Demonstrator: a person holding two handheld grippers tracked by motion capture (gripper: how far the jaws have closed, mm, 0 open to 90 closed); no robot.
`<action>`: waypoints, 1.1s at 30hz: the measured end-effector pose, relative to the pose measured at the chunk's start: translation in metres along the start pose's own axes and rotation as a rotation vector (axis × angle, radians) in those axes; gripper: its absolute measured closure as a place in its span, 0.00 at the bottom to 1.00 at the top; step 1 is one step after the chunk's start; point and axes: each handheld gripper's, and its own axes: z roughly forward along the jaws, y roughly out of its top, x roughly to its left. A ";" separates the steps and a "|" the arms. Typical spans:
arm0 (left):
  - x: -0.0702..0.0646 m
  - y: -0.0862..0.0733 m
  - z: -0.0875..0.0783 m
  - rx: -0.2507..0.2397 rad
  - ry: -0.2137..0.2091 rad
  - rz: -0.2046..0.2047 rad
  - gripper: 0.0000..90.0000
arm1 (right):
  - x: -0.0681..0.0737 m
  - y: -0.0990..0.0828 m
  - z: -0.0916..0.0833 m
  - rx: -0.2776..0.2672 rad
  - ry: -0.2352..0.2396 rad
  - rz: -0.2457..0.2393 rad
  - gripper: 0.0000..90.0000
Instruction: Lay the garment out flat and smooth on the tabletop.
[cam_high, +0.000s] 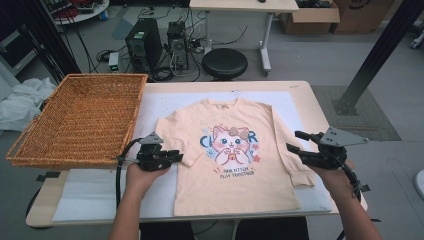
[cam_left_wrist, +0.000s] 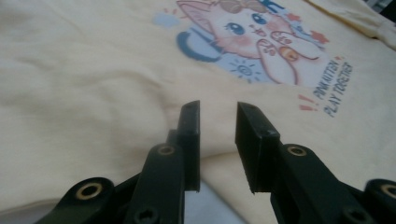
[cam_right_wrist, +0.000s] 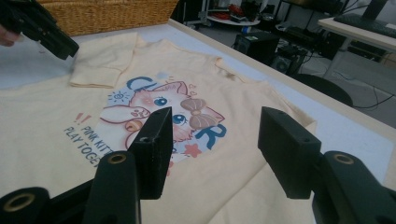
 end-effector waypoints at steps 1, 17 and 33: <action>-0.004 0.001 0.004 -0.003 -0.013 0.001 0.73 | 0.001 0.001 0.000 -0.002 0.001 0.000 0.51; -0.009 -0.025 -0.013 -0.022 -0.056 0.001 0.98 | 0.015 0.005 -0.016 -0.031 -0.021 0.018 0.51; -0.019 -0.058 -0.048 -0.039 -0.056 0.009 0.68 | 0.038 0.027 -0.003 -0.077 0.011 -0.001 0.51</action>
